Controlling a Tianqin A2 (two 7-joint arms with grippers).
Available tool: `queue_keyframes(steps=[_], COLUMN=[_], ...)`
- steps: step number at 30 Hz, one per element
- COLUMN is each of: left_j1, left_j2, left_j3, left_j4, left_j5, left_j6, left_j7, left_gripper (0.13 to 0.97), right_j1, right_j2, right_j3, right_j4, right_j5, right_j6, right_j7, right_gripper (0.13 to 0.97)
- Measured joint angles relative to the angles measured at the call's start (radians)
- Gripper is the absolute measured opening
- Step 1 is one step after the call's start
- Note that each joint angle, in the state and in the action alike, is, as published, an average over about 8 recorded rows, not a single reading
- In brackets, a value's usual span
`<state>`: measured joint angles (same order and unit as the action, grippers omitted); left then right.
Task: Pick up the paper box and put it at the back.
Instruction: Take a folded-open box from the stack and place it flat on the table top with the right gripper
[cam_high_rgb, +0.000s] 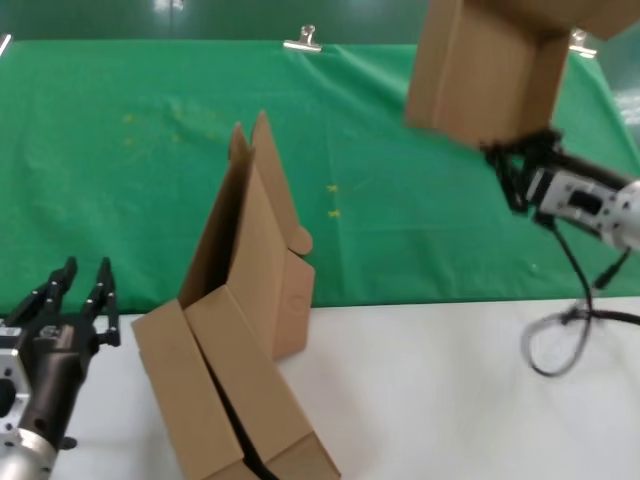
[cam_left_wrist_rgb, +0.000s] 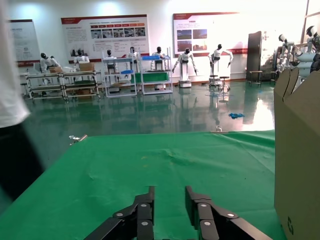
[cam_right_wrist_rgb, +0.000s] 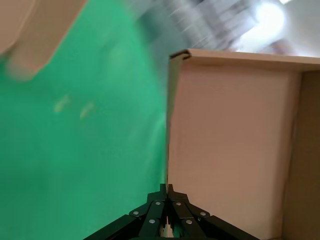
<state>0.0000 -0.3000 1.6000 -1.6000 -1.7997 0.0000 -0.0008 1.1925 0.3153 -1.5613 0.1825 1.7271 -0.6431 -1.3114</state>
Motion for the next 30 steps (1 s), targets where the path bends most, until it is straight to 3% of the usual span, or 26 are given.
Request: queue_keyframes(steps=[5,13,18,26,30], left_j1=[0.000,0.000,0.000,0.000,0.000], left_j2=[0.000,0.000,0.000,0.000,0.000], left_j3=[0.000,0.000,0.000,0.000,0.000], left_j4=[0.000,0.000,0.000,0.000,0.000], left_j5=[0.000,0.000,0.000,0.000,0.000], left_j6=[0.000,0.000,0.000,0.000,0.000], left_j7=[0.000,0.000,0.000,0.000,0.000], left_gripper=[0.315,0.464,0.486,0.696,0.754], right_j1=[0.082,0.137,0.141,0.126,0.122], right_j2=[0.006,0.014,0.019,0.022,0.018], right_j3=[-0.159,-0.350,-0.399,-0.409,-0.404], right_j4=[-0.118,-0.165,-0.169,-0.168,-0.168], right_j5=[-0.151,-0.328,-0.366,-0.364,-0.353], right_j6=[0.076,0.081,0.075,0.070,0.066], right_j7=[0.074,0.302,0.363,0.406,0.421], right_gripper=[0.147,0.146,0.146,0.148,0.151])
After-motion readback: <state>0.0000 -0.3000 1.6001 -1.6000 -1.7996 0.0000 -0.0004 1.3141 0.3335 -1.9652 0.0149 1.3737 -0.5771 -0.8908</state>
